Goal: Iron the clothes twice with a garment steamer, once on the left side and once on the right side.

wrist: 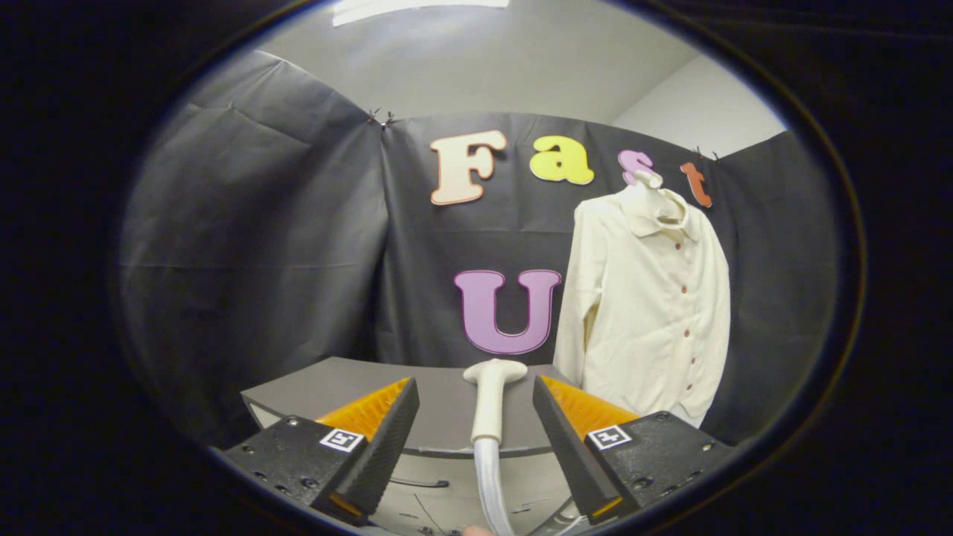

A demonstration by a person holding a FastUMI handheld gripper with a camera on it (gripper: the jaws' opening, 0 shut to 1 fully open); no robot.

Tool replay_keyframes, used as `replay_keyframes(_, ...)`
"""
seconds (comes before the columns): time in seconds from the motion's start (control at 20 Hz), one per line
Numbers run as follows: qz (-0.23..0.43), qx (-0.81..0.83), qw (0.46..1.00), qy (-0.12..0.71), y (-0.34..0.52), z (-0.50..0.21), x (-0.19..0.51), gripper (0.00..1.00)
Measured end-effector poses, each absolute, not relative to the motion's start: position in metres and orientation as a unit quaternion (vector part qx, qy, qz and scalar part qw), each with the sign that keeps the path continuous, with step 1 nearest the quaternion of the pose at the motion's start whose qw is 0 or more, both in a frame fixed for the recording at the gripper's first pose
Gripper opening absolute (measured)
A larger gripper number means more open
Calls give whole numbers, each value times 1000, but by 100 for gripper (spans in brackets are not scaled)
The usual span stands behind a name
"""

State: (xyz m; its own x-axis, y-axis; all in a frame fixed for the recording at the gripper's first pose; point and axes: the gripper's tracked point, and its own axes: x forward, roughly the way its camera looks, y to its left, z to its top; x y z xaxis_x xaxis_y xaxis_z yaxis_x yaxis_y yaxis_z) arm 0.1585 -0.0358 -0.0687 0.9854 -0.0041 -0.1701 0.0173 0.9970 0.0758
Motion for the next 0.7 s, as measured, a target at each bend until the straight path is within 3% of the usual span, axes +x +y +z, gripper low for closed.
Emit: replay_keyframes(0.7,-7,20,984,178,-27,-141,247,92)
